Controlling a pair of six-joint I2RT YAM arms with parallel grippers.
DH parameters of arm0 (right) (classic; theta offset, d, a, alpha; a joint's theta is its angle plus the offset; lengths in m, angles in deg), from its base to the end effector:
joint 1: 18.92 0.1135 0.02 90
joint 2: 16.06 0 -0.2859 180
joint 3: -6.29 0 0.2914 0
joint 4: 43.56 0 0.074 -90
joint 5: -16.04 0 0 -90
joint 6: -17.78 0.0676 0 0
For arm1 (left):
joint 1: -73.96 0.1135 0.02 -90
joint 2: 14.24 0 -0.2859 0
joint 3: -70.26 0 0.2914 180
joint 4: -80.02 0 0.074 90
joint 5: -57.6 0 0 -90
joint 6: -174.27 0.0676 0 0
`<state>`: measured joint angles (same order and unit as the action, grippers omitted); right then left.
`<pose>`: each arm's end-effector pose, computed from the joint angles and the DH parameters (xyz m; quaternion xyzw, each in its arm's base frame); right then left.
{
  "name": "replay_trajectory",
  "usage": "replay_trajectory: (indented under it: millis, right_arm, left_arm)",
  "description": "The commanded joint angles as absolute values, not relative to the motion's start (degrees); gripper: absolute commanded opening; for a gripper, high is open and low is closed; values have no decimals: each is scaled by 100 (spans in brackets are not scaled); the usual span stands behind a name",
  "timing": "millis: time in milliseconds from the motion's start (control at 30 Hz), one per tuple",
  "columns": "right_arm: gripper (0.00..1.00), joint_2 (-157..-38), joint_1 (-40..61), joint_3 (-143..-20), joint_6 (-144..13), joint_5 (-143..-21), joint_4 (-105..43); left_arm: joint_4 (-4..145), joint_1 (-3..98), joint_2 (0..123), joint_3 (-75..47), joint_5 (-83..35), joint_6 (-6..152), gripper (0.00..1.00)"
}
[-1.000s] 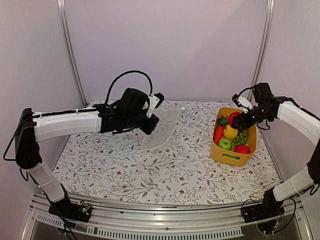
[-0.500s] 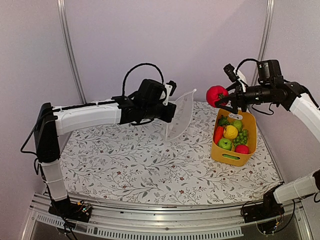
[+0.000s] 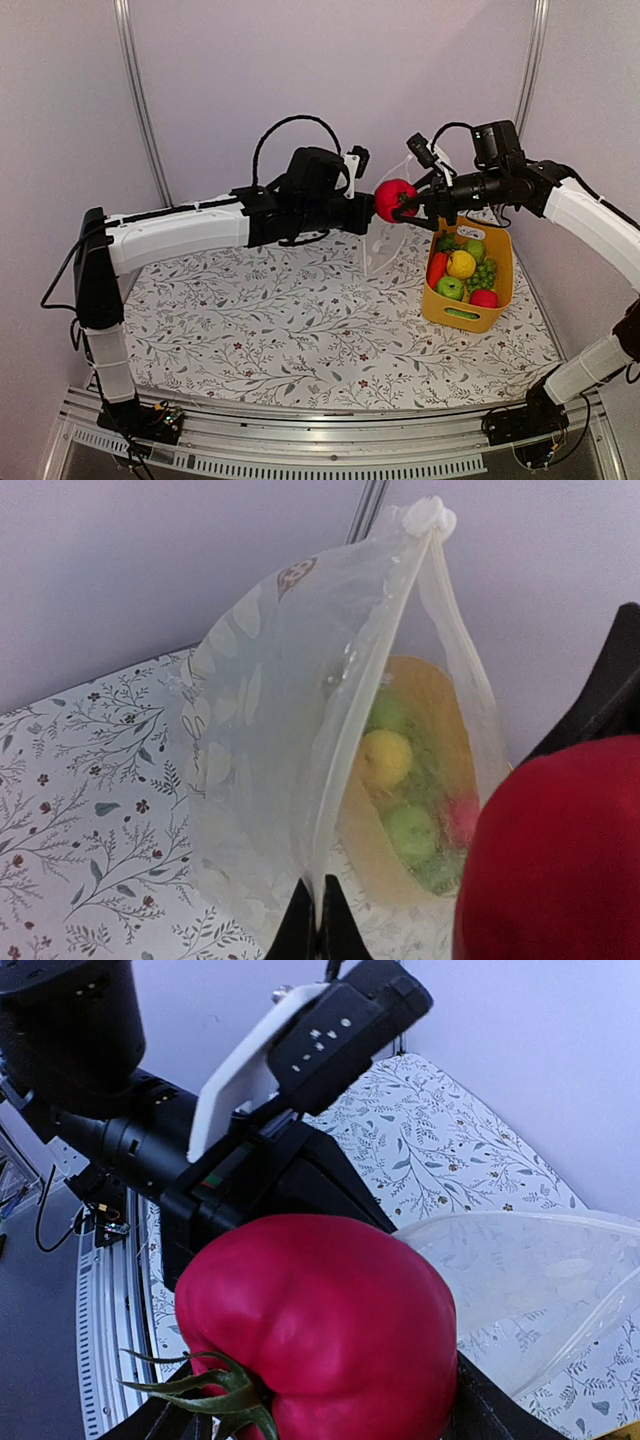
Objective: Place the food in the zip-top bag and seal the zipper
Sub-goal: Place the fake vegetable in the zipper food storage bag, then pick up the fake fruit from the bin.
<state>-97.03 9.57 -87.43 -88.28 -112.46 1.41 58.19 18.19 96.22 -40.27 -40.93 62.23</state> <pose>0.3022 0.2119 0.3925 -0.4607 0.7045 0.3363 0.4222 0.3133 -0.4426 0.3295 0.1996 0.8022 -0.3034 0.4740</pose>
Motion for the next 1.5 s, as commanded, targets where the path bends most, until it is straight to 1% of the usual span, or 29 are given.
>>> replay_trajectory:
  millis: [0, 100, 233, 433, 467, 533, 567, 600, 633, 733, 900, 1000, 1100, 1200, 1300, 1467]
  right_arm:
    - [48, -9903, 982, -8805, -8482, -10569, -125]
    - [48, -10029, 982, -8739, -8357, -9872, -161]
    - [48, -10232, 992, -8633, -8300, -9404, -135]
    - [53, -10518, 1264, -8658, -8383, -9247, 54]
    - [57, -10554, 1355, -8668, -8438, -9206, 84]
    - [68, -10600, 1482, -8715, -8506, -9136, 146]
    - [78, -10605, 1502, -8760, -8508, -9180, 179]
    - [94, -10593, 1506, -8800, -8506, -9207, 201]
    - [98, -10537, 1508, -8841, -8499, -9182, 222]
    - [99, -10331, 1504, -8958, -8543, -9087, 292]
    - [99, -9853, 1500, -9119, -8666, -9259, 546]
    - [99, -9543, 1478, -9139, -8706, -9165, 628]
    - [98, -9223, 1161, -9023, -8758, -9080, 676]
    - [97, -9023, 625, -8816, -8831, -9073, 761]
    - [95, -8876, 124, -8390, -8977, -8993, 788]
    - [91, -8822, -369, -7749, -9024, -8899, 801]
  left_arm:
    - [6110, 1731, 9231, -3752, -4003, 5994, 0]
    - [6339, 1721, 9062, -3474, -4027, 5926, 0]
    - [6454, 1721, 8974, -3293, -3983, 5882, 0]
    - [6574, 1714, 9000, -3102, -3919, 5813, 0]
    - [6603, 1713, 9000, -3070, -3925, 5805, 0]
    - [6638, 1717, 9000, -3029, -3945, 5792, 0]
    - [6638, 1720, 8996, -3016, -3963, 5784, 0]
    - [6621, 1725, 8991, -3001, -4002, 5784, 0]
    - [6595, 1726, 8980, -2985, -4049, 5788, 0]
    - [6530, 1755, 8913, -2899, -4214, 5839, 0]
    - [6369, 1923, 8708, -2760, -4363, 5943, 0]
    - [6070, 2042, 8577, -2810, -4478, 6221, 0]
    - [5430, 2199, 8462, -3020, -4711, 6679, 0]
    - [4733, 2357, 8354, -3180, -4876, 7232, 0]
    - [4123, 2486, 8242, -3292, -4947, 7678, 0]
    - [3889, 2604, 8127, -3341, -5092, 8145, 0]
